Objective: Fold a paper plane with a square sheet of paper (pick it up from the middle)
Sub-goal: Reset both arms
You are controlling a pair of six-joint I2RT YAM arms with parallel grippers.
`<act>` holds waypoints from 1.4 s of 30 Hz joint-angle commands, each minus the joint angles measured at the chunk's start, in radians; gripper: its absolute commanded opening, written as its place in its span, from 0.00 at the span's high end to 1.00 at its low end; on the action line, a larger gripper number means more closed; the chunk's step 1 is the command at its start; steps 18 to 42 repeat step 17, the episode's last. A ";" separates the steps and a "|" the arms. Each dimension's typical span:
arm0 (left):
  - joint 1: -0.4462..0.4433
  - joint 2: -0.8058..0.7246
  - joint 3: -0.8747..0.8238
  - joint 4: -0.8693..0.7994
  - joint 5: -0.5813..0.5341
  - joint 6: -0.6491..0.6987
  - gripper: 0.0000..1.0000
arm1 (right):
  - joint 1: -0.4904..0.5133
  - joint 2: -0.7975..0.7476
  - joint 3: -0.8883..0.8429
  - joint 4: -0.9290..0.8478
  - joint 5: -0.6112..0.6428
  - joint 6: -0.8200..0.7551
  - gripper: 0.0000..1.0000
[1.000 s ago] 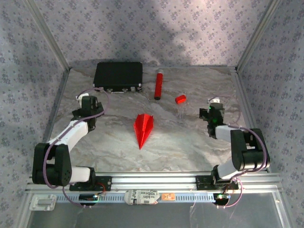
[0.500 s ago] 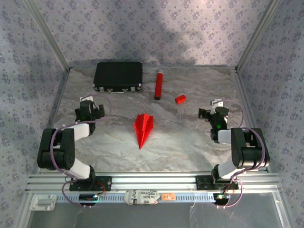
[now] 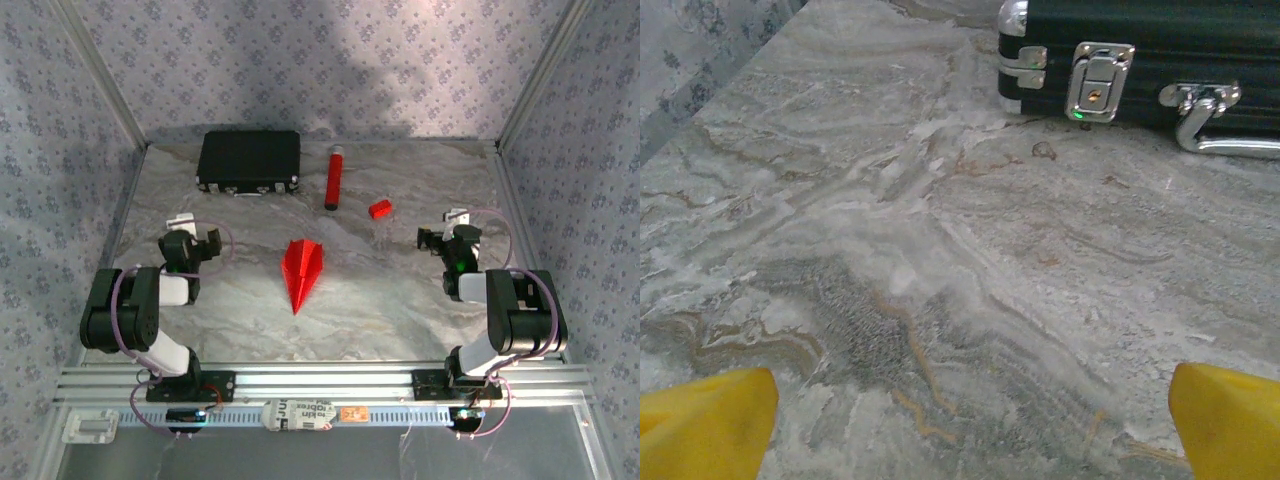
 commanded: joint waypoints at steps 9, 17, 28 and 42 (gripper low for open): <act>-0.008 -0.005 0.032 0.013 0.032 0.021 0.00 | -0.005 0.004 0.004 0.025 -0.011 -0.002 0.01; -0.008 -0.005 0.031 0.015 0.033 0.022 0.00 | -0.004 0.004 0.002 0.026 -0.010 -0.003 0.01; -0.008 -0.005 0.031 0.015 0.033 0.022 0.00 | -0.004 0.004 0.002 0.026 -0.010 -0.003 0.01; -0.008 -0.005 0.031 0.015 0.033 0.022 0.00 | -0.004 0.004 0.002 0.026 -0.010 -0.003 0.01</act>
